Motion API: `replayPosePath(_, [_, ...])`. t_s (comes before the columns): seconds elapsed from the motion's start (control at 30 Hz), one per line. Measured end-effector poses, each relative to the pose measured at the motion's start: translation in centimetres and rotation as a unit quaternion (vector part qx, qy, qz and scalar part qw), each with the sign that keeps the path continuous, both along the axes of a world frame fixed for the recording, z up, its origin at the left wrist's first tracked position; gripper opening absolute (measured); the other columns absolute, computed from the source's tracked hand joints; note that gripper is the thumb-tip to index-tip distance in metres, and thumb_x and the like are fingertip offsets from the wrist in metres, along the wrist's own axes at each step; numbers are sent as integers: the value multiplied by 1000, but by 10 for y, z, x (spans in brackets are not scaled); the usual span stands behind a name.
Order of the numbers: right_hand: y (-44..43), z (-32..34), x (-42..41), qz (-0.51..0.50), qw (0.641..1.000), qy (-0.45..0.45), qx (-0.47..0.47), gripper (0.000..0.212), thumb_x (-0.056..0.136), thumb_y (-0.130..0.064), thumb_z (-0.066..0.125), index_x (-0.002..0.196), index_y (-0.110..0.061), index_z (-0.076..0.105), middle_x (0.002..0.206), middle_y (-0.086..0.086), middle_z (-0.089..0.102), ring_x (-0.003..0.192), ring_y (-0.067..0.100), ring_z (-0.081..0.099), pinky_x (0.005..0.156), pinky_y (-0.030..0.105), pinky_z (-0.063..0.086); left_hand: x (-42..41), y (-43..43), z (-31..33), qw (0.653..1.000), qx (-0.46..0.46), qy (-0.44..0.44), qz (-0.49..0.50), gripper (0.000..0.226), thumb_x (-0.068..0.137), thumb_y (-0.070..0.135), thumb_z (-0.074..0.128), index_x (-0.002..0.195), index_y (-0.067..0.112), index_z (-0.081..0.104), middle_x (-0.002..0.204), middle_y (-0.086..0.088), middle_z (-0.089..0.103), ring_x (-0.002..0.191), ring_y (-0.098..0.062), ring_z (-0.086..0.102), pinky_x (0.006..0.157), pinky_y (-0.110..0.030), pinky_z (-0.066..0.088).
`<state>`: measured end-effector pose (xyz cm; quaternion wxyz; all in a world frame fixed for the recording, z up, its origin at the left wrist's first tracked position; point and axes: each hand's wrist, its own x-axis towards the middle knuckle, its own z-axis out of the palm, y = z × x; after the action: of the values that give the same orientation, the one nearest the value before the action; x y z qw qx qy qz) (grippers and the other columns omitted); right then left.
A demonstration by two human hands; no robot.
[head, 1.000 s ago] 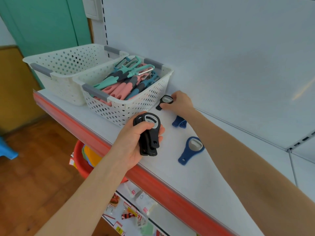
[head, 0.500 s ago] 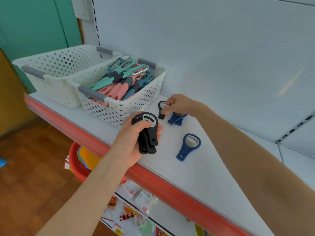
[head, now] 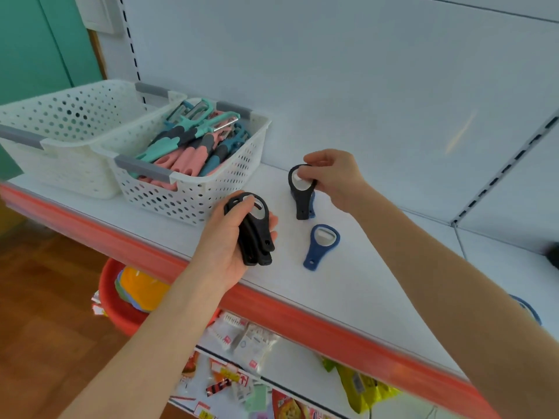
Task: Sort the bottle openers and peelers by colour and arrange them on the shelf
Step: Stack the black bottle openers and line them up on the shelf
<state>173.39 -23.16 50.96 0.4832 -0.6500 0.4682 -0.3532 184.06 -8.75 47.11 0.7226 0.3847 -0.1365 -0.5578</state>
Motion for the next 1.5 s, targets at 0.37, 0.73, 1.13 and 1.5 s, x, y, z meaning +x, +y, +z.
replayPosePath(0.37, [79,23,-35,-52,986,-148,55,15,81,-4,67,81,-16,59,74,-2,59,68,9,56,68,18,48,-43,-17,6,986,-76,-66,-136,45,81,23,61,122,7,50,96,-8,64,74,-15,68,58,-26,53])
replayPosePath(0.73, [99,9,-132,-169,962,-185,112,15,85,-24,65,98,-19,61,102,-3,64,107,14,57,96,33,42,-138,-26,13,981,-45,-112,-153,40,83,9,60,123,10,52,92,-5,61,69,-14,61,49,-21,48])
replayPosePath(1.13, [129,-3,-334,-53,998,-30,26,24,84,-2,62,107,-5,59,99,18,66,85,23,67,79,29,57,-331,-37,24,981,-73,-145,-103,32,83,12,64,112,18,52,103,-1,61,92,-16,62,75,-29,54])
replayPosePath(1.5, [119,-40,-453,-69,926,330,-169,36,82,-8,65,118,-15,61,108,2,62,100,16,54,87,19,39,-377,-49,-5,772,-136,-544,-300,26,75,14,73,86,29,55,89,8,63,89,-17,62,79,-26,50])
